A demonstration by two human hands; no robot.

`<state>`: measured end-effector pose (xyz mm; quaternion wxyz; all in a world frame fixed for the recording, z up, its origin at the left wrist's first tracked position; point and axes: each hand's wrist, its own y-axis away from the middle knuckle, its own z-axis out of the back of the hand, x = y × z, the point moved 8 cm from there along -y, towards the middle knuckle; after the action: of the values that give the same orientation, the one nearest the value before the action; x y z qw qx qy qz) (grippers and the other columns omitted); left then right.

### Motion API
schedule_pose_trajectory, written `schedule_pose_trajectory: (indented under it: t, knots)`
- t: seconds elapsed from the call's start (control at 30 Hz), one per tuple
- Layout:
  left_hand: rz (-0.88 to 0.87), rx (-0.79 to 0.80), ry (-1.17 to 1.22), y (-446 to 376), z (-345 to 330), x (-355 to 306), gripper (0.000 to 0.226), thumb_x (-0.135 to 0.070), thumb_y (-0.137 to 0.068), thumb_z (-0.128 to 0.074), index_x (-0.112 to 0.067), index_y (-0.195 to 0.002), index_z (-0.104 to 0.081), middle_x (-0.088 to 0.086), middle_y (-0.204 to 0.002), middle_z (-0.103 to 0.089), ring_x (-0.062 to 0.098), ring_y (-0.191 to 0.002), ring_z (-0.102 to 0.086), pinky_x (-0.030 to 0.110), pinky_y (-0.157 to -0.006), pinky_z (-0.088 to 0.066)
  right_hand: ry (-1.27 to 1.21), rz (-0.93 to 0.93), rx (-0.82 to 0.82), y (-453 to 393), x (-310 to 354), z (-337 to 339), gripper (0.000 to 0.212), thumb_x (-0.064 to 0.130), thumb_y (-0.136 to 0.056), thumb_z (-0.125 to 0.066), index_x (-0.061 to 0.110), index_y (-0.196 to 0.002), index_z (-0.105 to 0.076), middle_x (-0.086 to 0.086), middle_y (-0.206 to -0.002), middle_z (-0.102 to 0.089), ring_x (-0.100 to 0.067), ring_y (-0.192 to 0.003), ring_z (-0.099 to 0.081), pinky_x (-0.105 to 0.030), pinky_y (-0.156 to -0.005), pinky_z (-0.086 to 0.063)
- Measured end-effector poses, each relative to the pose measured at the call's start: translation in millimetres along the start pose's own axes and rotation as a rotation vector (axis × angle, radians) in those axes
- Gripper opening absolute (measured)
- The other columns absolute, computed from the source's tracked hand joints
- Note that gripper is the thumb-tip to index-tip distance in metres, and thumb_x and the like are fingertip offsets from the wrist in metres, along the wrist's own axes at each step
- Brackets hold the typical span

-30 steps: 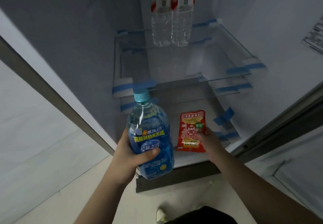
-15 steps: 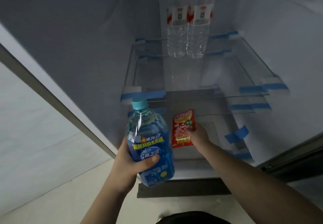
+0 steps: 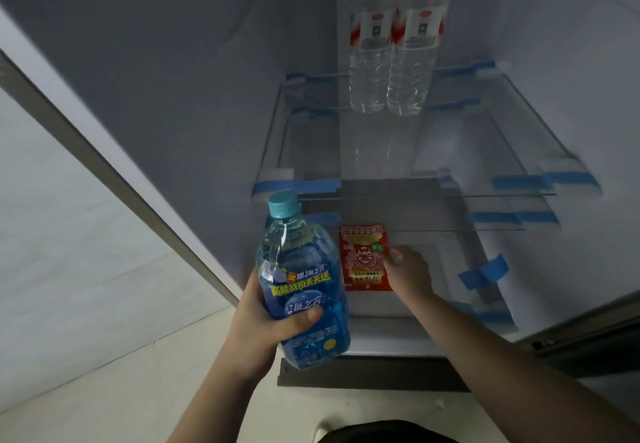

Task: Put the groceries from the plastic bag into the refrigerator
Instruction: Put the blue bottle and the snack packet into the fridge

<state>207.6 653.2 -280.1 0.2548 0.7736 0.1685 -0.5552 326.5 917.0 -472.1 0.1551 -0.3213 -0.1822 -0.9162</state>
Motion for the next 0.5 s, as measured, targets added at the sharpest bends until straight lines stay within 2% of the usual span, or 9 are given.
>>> schedule_pose_trajectory:
  t: [0.07,0.13,0.2,0.3,0.33,0.43,0.5]
  knots:
    - [0.003,0.014,-0.012,-2,-1,0,0.086,-0.026,-0.054,-0.095,-0.002,-0.124,-0.052,0.021,-0.114,-0.067,0.04,-0.106,-0.065,0.045,-0.081,-0.056,0.013,0.071,-0.03,17,12,12,0.057,0.069,-0.082,-0.031,0.027,-0.106,-0.062,0.006,-0.094,-0.065,-0.012,-0.082,-0.064,-0.035,-0.071,-0.056]
    - [0.009,0.036,-0.015,-5,-3,-2,0.086,-0.026,-0.055,-0.094,-0.002,-0.125,-0.051,0.022,-0.116,-0.067,0.041,-0.107,-0.065,0.046,-0.083,-0.056,0.061,0.112,-0.034,41,28,27,0.039,0.05,-0.095,-0.039,0.02,-0.106,-0.061,0.009,-0.094,-0.061,-0.003,-0.078,-0.057,-0.017,-0.068,-0.045]
    - [0.012,0.069,-0.025,-9,-6,-3,0.087,-0.025,-0.057,-0.094,-0.001,-0.127,-0.049,0.023,-0.118,-0.066,0.041,-0.109,-0.064,0.049,-0.085,-0.055,0.072,0.146,-0.035,65,38,39,0.024,0.034,-0.101,-0.04,0.019,-0.101,-0.059,0.008,-0.094,-0.061,0.001,-0.074,-0.053,-0.012,-0.063,-0.036]
    - [0.004,0.131,-0.036,-16,-13,-6,0.085,-0.018,-0.061,-0.091,0.001,-0.13,-0.046,0.025,-0.12,-0.064,0.042,-0.11,-0.063,0.049,-0.088,-0.054,-0.229,0.067,-0.059,104,47,63,0.018,0.034,-0.1,-0.044,0.026,-0.092,-0.059,0.007,-0.088,-0.064,-0.001,-0.075,-0.059,-0.018,-0.066,-0.045]
    - [0.0,0.146,-0.04,-18,-15,-6,0.084,-0.014,-0.061,-0.089,0.001,-0.131,-0.045,0.025,-0.12,-0.064,0.042,-0.11,-0.063,0.049,-0.088,-0.054,-0.362,0.07,-0.067,118,55,74,0.015,0.033,-0.099,-0.047,0.028,-0.094,-0.06,0.008,-0.089,-0.064,0.0,-0.077,-0.06,-0.016,-0.066,-0.046]
    - [-0.017,0.173,-0.043,-24,-23,-10,0.084,-0.013,-0.06,-0.09,-0.001,-0.13,-0.045,0.023,-0.119,-0.065,0.042,-0.11,-0.063,0.049,-0.088,-0.054,-0.593,0.205,-0.099,149,88,110,0.014,0.024,-0.097,-0.051,0.021,-0.104,-0.063,0.009,-0.094,-0.067,0.008,-0.082,-0.061,-0.007,-0.067,-0.046]
    - [-0.024,0.204,-0.028,-27,-31,-13,0.087,-0.017,-0.058,-0.093,-0.003,-0.129,-0.046,0.023,-0.119,-0.065,0.042,-0.11,-0.063,0.05,-0.087,-0.054,-0.671,0.287,-0.09,162,109,130,0.021,0.03,-0.095,-0.05,0.021,-0.108,-0.062,0.009,-0.098,-0.067,0.007,-0.085,-0.063,-0.007,-0.07,-0.047]
